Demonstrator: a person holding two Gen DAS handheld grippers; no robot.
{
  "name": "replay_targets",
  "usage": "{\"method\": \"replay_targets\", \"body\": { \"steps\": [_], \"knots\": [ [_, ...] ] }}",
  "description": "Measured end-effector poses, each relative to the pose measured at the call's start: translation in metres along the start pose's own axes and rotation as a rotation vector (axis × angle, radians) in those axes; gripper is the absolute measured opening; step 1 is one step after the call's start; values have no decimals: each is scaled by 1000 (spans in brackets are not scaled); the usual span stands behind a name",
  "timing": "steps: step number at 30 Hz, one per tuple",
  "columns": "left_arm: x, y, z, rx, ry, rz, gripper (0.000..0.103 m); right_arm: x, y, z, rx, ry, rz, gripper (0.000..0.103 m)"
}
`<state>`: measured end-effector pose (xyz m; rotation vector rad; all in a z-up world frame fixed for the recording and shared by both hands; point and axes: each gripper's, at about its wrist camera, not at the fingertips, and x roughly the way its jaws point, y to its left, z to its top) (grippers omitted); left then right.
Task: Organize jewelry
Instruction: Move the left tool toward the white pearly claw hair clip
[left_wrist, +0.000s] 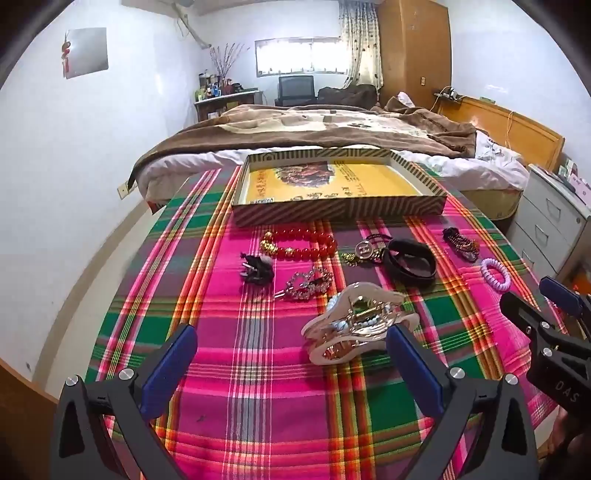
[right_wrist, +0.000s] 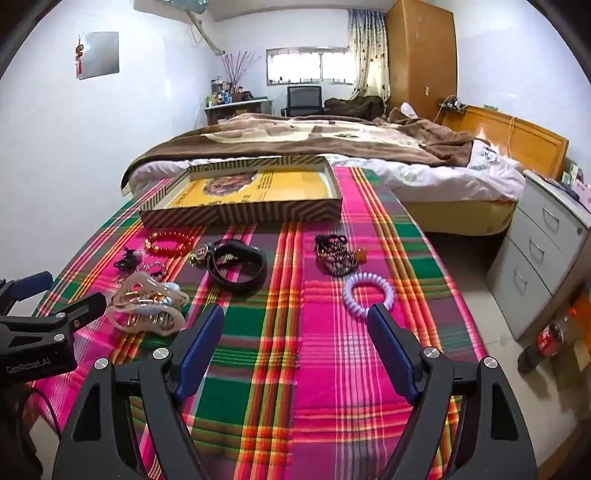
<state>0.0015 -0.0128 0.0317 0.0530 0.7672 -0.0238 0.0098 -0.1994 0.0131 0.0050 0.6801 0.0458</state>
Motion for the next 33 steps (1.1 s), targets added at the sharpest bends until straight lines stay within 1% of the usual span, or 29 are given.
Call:
{"method": "replay_targets", "body": {
  "steps": [3,7,10,13,21,27,33],
  "knots": [
    [-5,3,3,-20,-15,-24,103,-5,1,1,1,-19,3,80],
    [-8,5,4,-25,-22,-16,103,-12,7,1,-37,-74,-15,80],
    [-9,4,4,-30,-25,-20,103,-16,6,2,-35,-84,-7,80],
    [-12,3,4,-31,-32,-32,103,-18,6,4,-40,-82,-10,80],
    [-9,-3,3,-30,-26,-30,103,-15,1,6,-33,-69,-13,80],
    [-6,-4,3,-23,-27,-8,103,-9,1,4,-30,-62,2,80],
    [-4,-4,4,-22,-19,-8,103,-5,2,4,-29,-53,4,80]
  ]
}}
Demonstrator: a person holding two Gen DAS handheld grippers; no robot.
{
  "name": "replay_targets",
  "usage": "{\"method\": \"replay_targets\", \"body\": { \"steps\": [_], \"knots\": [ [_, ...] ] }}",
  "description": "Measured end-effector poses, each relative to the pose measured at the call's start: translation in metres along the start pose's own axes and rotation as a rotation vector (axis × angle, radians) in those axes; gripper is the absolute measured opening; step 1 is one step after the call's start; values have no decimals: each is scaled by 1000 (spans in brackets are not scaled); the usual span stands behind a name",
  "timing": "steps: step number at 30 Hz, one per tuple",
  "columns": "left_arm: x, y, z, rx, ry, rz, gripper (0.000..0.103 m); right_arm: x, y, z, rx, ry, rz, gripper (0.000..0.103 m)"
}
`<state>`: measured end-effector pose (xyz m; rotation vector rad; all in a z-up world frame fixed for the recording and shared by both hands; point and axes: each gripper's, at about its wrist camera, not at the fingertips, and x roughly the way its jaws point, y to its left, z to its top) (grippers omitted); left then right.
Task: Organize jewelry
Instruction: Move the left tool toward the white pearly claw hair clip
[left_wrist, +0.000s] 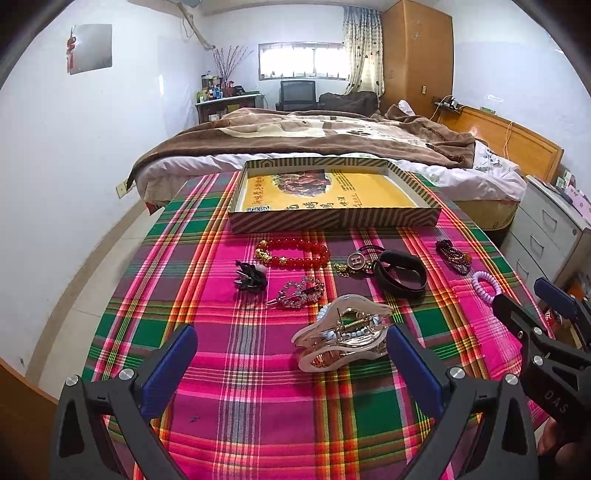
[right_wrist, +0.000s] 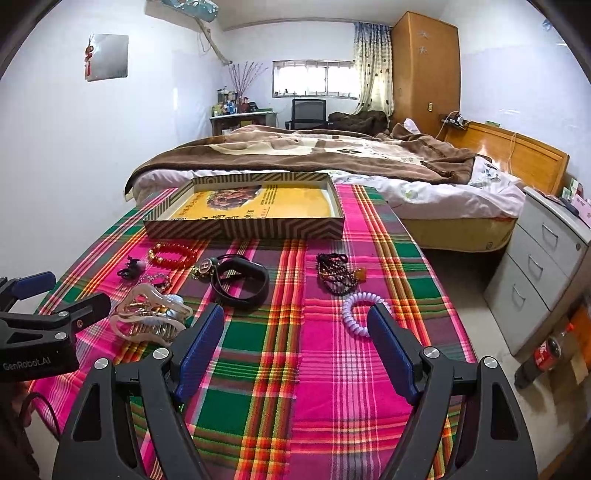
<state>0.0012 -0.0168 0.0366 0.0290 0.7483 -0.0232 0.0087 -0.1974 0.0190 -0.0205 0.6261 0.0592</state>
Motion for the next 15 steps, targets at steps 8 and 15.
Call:
{"method": "replay_targets", "body": {
  "steps": [8,15],
  "knots": [
    [2,4,-1,-9,3,0,103,2,5,0,-10,7,0,80],
    [3,7,-2,-12,5,-1,103,3,6,0,-10,8,1,80]
  ]
}}
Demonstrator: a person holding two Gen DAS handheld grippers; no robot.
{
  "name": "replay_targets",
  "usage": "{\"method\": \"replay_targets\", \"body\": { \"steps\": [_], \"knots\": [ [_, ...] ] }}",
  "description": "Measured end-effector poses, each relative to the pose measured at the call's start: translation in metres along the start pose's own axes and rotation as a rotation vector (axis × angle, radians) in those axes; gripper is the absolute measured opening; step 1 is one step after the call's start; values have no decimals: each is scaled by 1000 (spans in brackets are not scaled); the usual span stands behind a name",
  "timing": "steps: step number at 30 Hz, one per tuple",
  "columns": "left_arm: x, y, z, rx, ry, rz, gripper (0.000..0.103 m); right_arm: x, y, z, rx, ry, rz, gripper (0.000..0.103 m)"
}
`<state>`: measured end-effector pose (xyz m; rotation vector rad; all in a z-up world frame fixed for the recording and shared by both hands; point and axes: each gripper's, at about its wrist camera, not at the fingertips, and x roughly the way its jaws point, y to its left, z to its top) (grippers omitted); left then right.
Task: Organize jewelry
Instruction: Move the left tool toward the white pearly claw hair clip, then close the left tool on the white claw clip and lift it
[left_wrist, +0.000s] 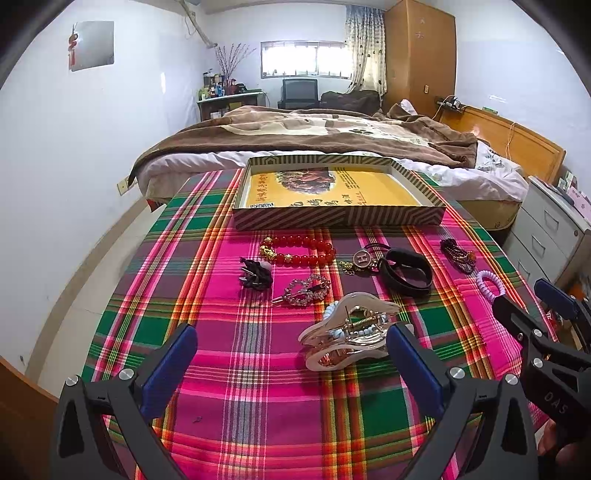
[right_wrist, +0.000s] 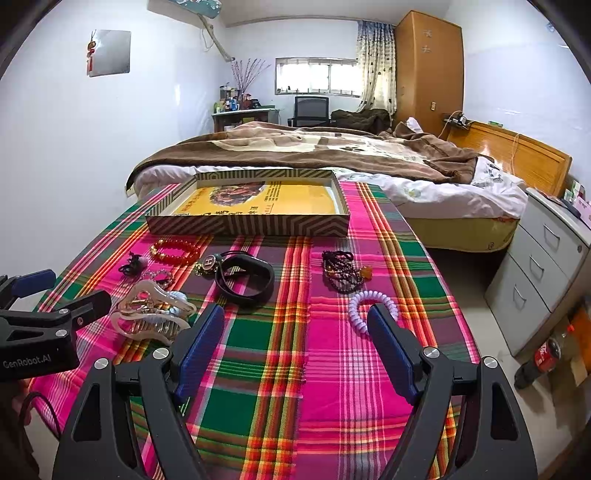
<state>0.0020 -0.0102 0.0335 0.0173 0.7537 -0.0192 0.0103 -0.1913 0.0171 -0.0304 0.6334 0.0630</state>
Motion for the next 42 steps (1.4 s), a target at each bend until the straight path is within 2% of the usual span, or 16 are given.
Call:
{"method": "replay_targets", "body": {
  "steps": [29,32,35,39,42],
  "knots": [
    [10,-1,-1,13,24,-21,103,8,-6,-2,9,24,4,80],
    [12,-1,0,39,22,-67,103,11,-10,-2,8,29,-1,80],
    [18,1,1,80,47,-178,103,13,-19,-4,16,39,-8,80],
    [27,-3,-2,172,71,-220,103,17,-34,-7,41,60,-13,80],
    [35,-5,0,190,91,-253,103,19,-41,-9,42,73,-23,80]
  ]
}}
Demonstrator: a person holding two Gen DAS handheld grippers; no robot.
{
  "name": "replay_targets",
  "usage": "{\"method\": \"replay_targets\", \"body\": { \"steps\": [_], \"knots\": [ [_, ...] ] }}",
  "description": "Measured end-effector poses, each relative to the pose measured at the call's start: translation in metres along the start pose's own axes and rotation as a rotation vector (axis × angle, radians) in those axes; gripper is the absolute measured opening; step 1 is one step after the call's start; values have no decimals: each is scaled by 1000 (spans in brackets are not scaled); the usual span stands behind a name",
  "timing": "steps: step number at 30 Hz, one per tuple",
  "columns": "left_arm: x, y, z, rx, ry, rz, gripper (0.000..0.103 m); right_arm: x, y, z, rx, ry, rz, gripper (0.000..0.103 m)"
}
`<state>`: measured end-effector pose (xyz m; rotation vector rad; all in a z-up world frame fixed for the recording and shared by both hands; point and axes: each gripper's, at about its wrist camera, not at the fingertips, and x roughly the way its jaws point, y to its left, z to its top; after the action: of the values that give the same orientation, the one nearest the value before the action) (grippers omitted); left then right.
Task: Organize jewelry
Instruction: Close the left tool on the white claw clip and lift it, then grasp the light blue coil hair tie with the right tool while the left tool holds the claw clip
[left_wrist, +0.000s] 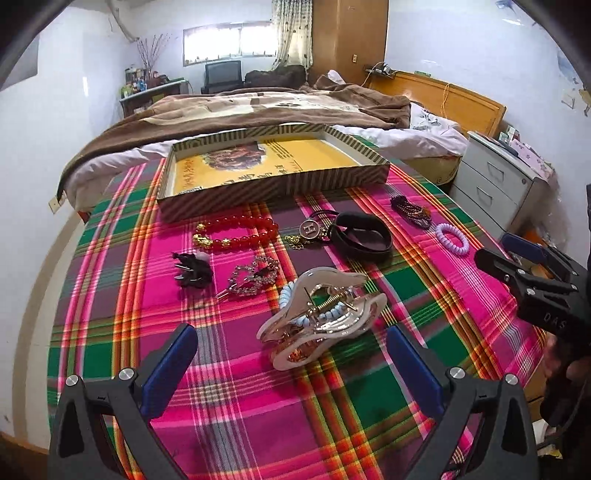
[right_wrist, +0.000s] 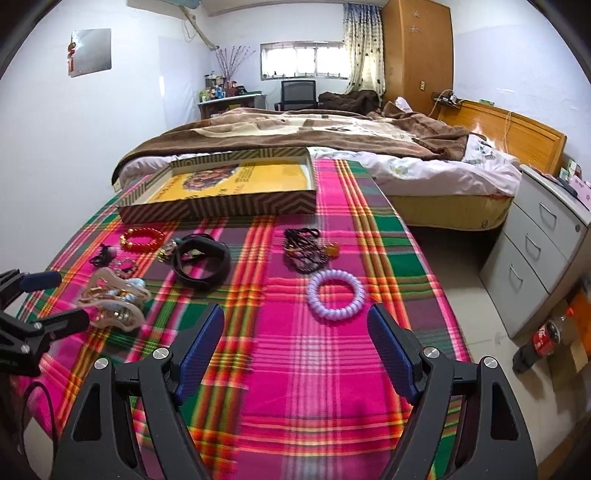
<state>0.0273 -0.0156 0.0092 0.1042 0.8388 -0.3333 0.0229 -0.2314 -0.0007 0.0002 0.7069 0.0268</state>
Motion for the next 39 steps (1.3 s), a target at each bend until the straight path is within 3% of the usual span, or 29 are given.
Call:
{"method": "replay_targets", "body": {
  "steps": [6,9,13,19,22,27,30,39],
  "knots": [
    [16,-5,9,46,29,-40,103,1,-7,-1,2,5,-4,80],
    [20,-5,12,46,37,-47,92,2,-9,-1,5,6,-2,80],
    [24,-8,13,45,46,-81,65,2,-10,-1,5,13,-1,80],
    [14,-16,11,80,26,-102,48,2,-10,0,5,11,-1,80],
    [8,-14,10,64,24,-141,48,1,-10,0,6,11,-1,80],
    [-6,-4,9,-25,-11,-290,48,3,-11,0,13,15,-6,80],
    [-3,11,11,-115,2,-279,48,3,-11,0,19,20,2,80],
    [-36,32,17,-177,-71,-312,48,3,-6,2,9,24,30,80]
  ]
}}
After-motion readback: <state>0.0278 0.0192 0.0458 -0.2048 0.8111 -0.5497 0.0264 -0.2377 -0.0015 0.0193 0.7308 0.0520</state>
